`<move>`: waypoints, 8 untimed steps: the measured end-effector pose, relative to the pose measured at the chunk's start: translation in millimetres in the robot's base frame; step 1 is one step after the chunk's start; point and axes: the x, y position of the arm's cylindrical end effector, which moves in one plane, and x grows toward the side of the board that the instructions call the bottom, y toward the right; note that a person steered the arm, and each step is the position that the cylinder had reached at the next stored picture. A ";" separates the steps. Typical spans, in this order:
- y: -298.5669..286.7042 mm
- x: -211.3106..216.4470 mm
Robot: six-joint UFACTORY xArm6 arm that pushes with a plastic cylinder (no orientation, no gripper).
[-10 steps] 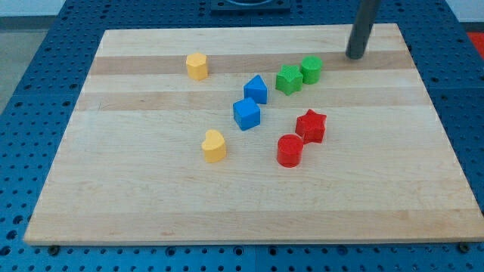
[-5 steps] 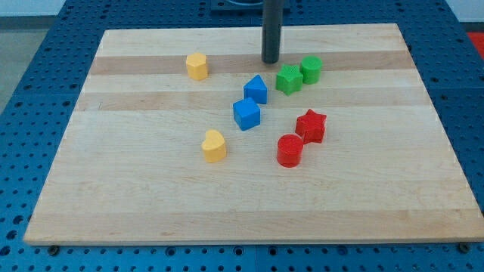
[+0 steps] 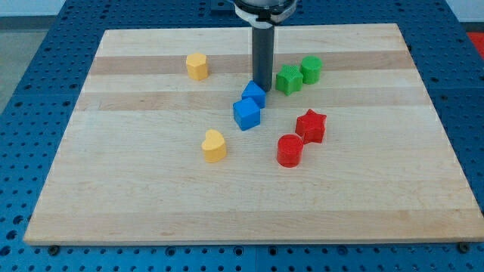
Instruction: Move the green star closer to the blue cube
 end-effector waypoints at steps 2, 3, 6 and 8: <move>-7.4 -16.2; -9.9 -26.2; 14.5 -7.1; 39.0 -7.1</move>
